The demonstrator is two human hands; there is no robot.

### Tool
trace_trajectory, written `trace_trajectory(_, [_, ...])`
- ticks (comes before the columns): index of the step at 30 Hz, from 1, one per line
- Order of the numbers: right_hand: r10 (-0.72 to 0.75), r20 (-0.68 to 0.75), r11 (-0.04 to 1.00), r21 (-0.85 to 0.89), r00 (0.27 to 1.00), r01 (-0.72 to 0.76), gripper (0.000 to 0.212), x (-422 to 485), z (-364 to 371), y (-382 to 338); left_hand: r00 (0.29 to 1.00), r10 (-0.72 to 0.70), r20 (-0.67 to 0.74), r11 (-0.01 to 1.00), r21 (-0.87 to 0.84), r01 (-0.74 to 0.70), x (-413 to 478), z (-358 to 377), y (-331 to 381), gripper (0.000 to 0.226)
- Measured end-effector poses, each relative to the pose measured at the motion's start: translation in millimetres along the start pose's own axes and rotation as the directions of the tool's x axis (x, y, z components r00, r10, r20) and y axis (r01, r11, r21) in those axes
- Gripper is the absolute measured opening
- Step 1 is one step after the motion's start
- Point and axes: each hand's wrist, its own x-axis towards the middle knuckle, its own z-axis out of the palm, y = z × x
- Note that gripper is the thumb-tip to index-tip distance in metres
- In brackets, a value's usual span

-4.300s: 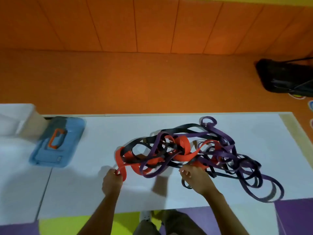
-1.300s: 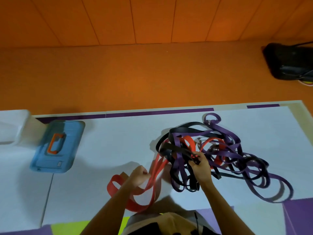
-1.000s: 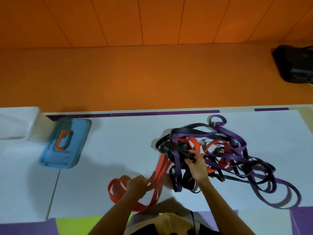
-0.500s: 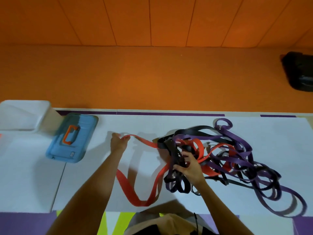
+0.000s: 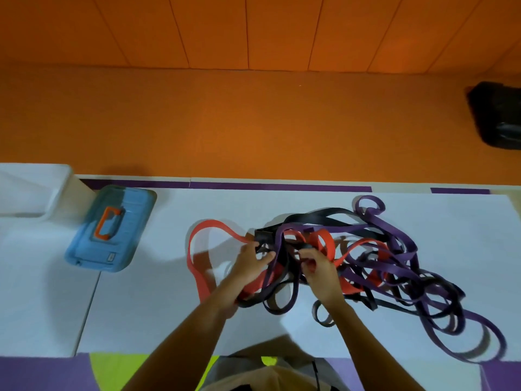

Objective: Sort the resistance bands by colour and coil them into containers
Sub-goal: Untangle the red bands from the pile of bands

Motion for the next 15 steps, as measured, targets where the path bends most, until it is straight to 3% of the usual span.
trace_trajectory(2, [0.000,0.023,0.990,-0.143,1.000,0.003,0.046,12.3,-7.8,3.8,0.994,-0.098,-0.044,0.993,0.065,0.101,3.1,16.2,0.2,0.087])
trace_trajectory(4, [0.023,0.177,0.962,-0.271,0.984,0.026,0.070,22.4,-11.2,9.9,0.983,-0.141,-0.120,0.975,0.153,0.159,6.8,25.2,0.6,0.108])
trace_trajectory(6, [0.102,0.286,0.887,-0.460,0.953,0.043,0.092,27.9,-8.4,14.5,0.975,-0.151,-0.165,0.960,0.210,0.185,11.2,31.0,1.0,0.115])
trace_trajectory(8, [0.174,0.278,0.816,-0.578,0.945,0.020,0.104,30.2,-2.0,18.9,0.973,-0.140,-0.182,0.947,0.263,0.185,16.4,35.1,-0.2,0.110])
trace_trajectory(10, [0.221,0.236,0.782,-0.623,0.946,-0.027,0.104,31.9,1.6,22.8,0.971,-0.113,-0.209,0.916,0.356,0.184,19.0,38.7,-2.1,0.102])
trace_trajectory(12, [0.224,0.256,0.757,-0.654,0.940,-0.002,0.085,31.6,2.0,27.8,0.969,-0.074,-0.234,0.871,0.458,0.177,19.5,43.1,-3.8,0.100])
trace_trajectory(15, [0.156,0.310,0.769,-0.634,0.938,0.081,0.056,22.3,-0.8,39.1,0.972,-0.093,-0.218,0.904,0.391,0.174,20.2,53.8,-3.2,0.109])
